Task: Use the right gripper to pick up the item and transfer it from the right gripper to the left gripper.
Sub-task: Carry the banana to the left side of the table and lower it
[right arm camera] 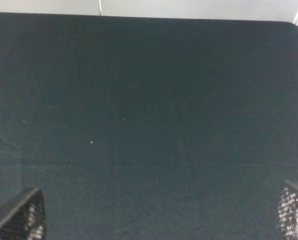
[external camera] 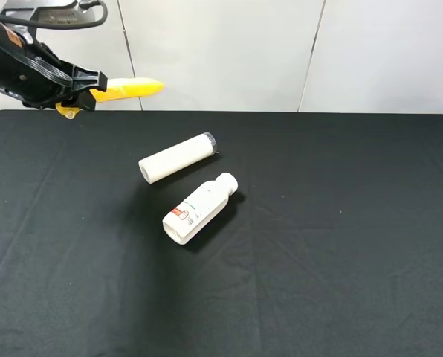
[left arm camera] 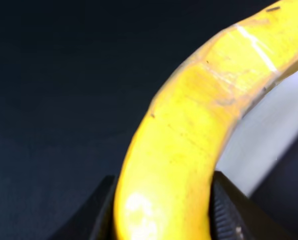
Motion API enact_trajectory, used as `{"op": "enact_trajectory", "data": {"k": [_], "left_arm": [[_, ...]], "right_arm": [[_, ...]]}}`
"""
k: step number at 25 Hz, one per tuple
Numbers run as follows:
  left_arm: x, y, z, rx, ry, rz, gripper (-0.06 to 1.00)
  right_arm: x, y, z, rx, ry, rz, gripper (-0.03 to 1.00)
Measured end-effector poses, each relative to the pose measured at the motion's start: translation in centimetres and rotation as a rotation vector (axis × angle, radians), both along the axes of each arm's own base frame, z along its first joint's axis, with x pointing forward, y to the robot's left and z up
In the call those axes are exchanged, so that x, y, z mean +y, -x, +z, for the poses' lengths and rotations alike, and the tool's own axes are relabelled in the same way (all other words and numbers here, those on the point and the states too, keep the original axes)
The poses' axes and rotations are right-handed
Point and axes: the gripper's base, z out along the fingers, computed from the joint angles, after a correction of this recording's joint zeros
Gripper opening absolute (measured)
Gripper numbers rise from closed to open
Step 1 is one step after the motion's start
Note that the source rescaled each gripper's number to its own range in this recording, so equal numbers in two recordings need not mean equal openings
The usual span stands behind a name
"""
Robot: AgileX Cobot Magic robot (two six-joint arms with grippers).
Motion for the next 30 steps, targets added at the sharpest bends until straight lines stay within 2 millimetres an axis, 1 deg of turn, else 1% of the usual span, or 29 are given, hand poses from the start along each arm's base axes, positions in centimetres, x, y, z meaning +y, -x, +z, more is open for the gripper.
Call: {"op": "enact_trajectory", "data": {"k": [4,14,19,22,27,30], "left_arm": [[0.4,-1.1,-1.5,0.023,0.045,0.083,0.00],[0.3,-2.7,-7.1,0.178,0.056,0.173,0.00],[0.6,-3.0,-8.7,0.201,0.054,0.193,0.00],[1.7,-2.9,-9.4,0.203,0.070,0.244,0.00],[3.9,-1.5,-11.3,0.243,0.071,0.318,0.00],[4.1,-0.9,-11.9,0.244,0.071,0.319,0.00]], "right_arm": [[0.0,0.0,0.0,0.000,0.000,0.000,1.00],[0.0,0.0,0.0,0.000,0.000,0.000,1.00],[0.0,0.0,0.0,0.000,0.000,0.000,1.00],[0.0,0.0,0.0,0.000,0.000,0.000,1.00],[0.0,0.0,0.0,0.000,0.000,0.000,1.00],[0.0,0.0,0.0,0.000,-0.002,0.001,1.00]]}}
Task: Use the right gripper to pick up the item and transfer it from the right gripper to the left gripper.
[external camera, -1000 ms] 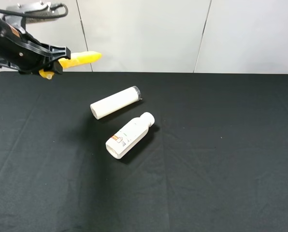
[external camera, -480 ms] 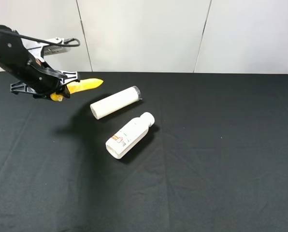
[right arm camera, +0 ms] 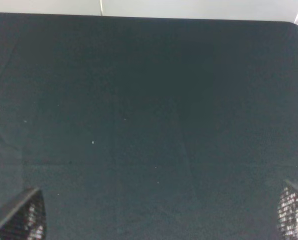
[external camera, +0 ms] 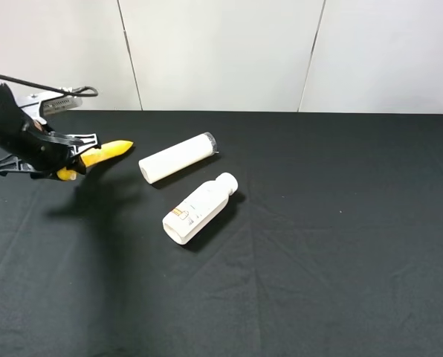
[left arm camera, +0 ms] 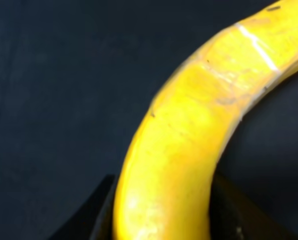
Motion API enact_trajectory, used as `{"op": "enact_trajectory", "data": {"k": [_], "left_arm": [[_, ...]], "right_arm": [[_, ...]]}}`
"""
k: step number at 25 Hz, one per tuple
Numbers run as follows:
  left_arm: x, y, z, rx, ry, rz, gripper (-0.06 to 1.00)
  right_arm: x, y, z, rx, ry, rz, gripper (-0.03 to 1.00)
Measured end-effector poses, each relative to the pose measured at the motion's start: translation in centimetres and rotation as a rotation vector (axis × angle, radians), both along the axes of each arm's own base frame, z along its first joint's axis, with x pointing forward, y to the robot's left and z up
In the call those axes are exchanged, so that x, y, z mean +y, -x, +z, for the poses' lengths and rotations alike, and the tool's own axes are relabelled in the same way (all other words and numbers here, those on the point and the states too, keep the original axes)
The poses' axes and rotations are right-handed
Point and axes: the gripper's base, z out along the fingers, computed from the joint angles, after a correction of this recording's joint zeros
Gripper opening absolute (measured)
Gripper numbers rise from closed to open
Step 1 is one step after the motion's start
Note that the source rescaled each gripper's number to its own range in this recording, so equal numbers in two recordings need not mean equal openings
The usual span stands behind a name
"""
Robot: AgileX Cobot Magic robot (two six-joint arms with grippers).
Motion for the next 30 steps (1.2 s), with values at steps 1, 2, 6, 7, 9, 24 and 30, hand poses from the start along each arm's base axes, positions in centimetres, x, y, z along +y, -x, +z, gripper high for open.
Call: {"op": "enact_trajectory", "data": {"k": [1,2,6,7,9,24,30], "left_arm": [[0.01,0.09,-0.11,-0.004,0.000,-0.002,0.00],[0.01,0.11,-0.14,-0.009,0.000,-0.004,0.00],[0.01,0.14,-0.19,-0.014,-0.001,-0.007,0.00],[0.01,0.12,-0.18,-0.017,-0.001,-0.009,0.00],[0.01,0.12,-0.18,-0.017,-0.002,-0.010,0.00],[-0.06,-0.24,0.01,-0.063,-0.005,-0.032,0.99],[-0.03,-0.09,-0.03,-0.046,-0.009,-0.034,1.00]], "right_arm": [[0.00,0.00,0.00,0.000,0.000,0.000,1.00],[0.00,0.00,0.00,0.000,0.000,0.000,1.00],[0.00,0.00,0.00,0.000,0.000,0.000,1.00],[0.00,0.00,0.00,0.000,0.000,0.000,1.00],[0.00,0.00,0.00,0.000,0.000,0.000,1.00],[0.00,0.00,0.00,0.000,0.000,0.000,1.00],[0.00,0.00,0.00,0.000,0.000,0.000,1.00]]}}
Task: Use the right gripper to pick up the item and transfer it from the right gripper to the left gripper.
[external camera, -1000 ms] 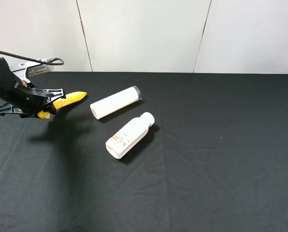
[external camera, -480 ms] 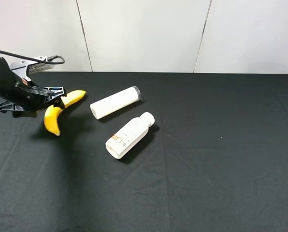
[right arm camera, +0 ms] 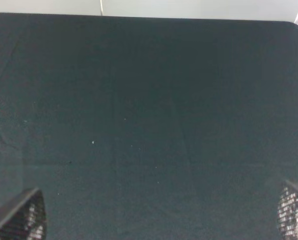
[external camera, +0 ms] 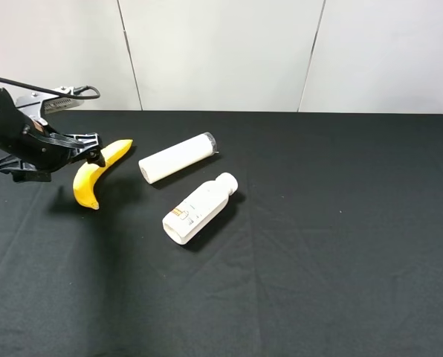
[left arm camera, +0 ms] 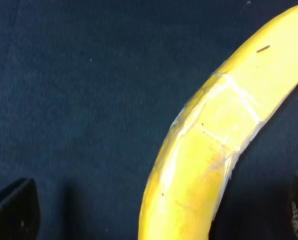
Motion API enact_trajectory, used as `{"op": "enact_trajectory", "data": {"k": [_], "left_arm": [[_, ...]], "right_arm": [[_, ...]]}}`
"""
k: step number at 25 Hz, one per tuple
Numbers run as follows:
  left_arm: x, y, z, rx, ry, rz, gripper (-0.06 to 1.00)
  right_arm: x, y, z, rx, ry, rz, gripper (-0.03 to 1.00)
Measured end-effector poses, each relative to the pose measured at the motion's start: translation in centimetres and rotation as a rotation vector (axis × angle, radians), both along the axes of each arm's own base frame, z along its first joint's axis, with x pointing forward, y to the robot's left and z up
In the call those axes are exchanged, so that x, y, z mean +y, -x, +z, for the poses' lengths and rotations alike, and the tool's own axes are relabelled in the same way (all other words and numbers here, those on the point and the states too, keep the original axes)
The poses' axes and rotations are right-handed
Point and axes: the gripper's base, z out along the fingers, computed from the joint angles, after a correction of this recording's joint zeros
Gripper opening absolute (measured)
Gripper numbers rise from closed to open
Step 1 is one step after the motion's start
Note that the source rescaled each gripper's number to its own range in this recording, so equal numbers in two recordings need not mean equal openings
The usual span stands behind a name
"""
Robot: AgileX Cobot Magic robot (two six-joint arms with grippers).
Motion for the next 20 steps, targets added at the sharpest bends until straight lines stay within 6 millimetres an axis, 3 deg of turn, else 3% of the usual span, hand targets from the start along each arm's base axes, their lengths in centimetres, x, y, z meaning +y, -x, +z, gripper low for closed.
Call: {"op": "enact_trajectory", "data": {"k": [6,20], "left_arm": [[0.2,0.9,1.6,0.029,-0.030,-0.041,1.00],[1.0,5.3,11.3,0.083,-0.123,-0.180,1.00]], "right_arm": [[0.0,0.0,0.0,0.000,0.000,0.000,1.00],[0.0,0.0,0.0,0.000,0.000,0.000,1.00]]}}
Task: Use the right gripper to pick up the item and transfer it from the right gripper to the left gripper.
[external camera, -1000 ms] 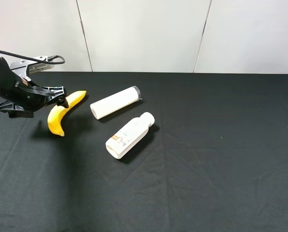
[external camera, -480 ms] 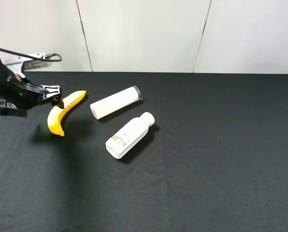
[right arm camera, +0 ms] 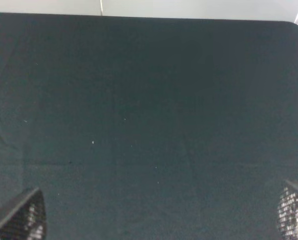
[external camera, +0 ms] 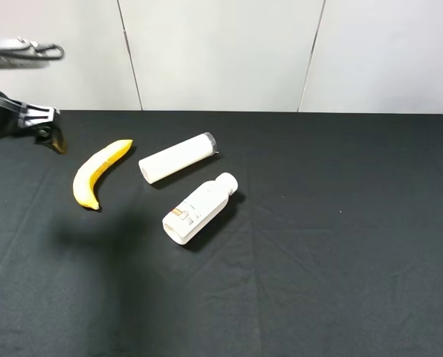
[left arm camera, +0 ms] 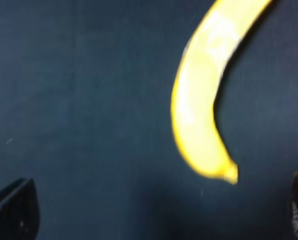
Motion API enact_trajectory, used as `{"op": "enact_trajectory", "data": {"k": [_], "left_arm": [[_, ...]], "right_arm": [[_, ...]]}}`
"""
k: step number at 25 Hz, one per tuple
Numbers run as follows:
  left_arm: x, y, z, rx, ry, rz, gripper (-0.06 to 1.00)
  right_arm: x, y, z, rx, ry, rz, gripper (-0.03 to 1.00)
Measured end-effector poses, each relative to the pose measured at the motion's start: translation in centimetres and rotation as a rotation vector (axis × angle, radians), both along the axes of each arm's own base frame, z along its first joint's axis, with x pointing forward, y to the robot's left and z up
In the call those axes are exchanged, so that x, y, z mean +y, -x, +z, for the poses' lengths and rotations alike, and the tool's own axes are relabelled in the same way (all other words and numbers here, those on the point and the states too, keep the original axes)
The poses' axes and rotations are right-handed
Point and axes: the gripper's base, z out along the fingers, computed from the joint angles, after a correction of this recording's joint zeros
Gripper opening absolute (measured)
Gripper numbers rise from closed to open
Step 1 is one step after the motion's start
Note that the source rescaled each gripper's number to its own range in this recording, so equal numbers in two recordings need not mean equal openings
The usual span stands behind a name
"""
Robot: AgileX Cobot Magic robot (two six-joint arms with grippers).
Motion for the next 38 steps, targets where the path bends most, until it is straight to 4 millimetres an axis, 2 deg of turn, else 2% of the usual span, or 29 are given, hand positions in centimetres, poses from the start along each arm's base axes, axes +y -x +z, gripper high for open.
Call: {"op": "enact_trajectory", "data": {"k": [6,11,15,21,24,28,32,38], "left_arm": [[0.6,3.2,5.7,0.027,-0.037,-0.046,1.00],[1.3,6.8,9.8,0.013,-0.065,-0.059,1.00],[1.8,10.2,11.7,-0.020,-0.069,-0.071,1.00],[2.5,15.1,14.4,-0.218,-0.054,-0.077,1.00],[2.9,18.3,15.5,-0.337,-0.040,-0.073,1.00],[3.5,22.4,15.1,-0.454,-0.024,-0.069,1.00],[3.9,25.4,12.7,-0.510,-0.022,-0.066,1.00],[4.3,28.1,9.3,-0.570,-0.017,-0.066,1.00]], "right_arm": [[0.0,0.0,0.0,0.000,0.000,0.000,1.00],[0.0,0.0,0.0,0.000,0.000,0.000,1.00],[0.0,0.0,0.0,0.000,0.000,0.000,1.00],[0.0,0.0,0.0,0.000,0.000,0.000,1.00],[0.0,0.0,0.0,0.000,0.000,0.000,1.00],[0.0,0.0,0.0,0.000,0.000,0.000,1.00],[0.0,0.0,0.0,0.000,0.000,0.000,1.00],[0.0,0.0,0.0,0.000,0.000,0.000,1.00]]}}
